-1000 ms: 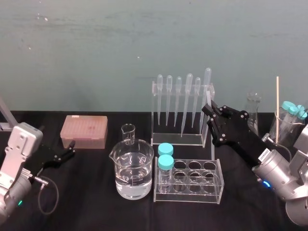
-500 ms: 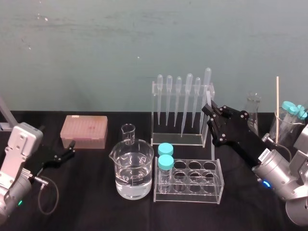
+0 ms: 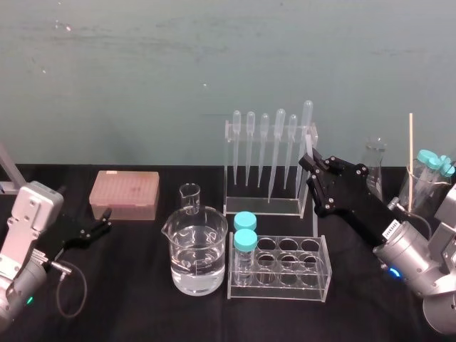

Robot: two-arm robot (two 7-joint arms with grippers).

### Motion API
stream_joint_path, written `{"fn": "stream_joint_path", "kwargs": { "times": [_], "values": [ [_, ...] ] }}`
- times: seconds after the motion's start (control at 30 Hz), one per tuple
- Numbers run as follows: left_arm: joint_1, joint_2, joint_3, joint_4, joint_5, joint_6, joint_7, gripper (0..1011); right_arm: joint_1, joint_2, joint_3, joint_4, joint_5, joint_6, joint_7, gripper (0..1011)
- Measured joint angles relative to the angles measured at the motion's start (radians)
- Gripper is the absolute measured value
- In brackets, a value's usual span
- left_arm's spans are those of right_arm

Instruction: Pick up the stirring rod with one hand, then place it down.

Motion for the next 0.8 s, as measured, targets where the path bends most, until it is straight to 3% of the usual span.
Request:
{"fn": "stream_joint_path", "kwargs": {
  "times": [0.6,0.8],
  "values": [
    [0.000,0.000,0.000,0.000,0.000,0.000,0.000,1000,0.000,0.000,0.001,0.000,-0.001,0.000,0.001,67],
    [0.000,0.000,0.000,0.000,0.000,0.000,0.000,1000,-0.009,0.002,0.007,-0.018,-0.002,0.026,0.032,67]
  ]
}}
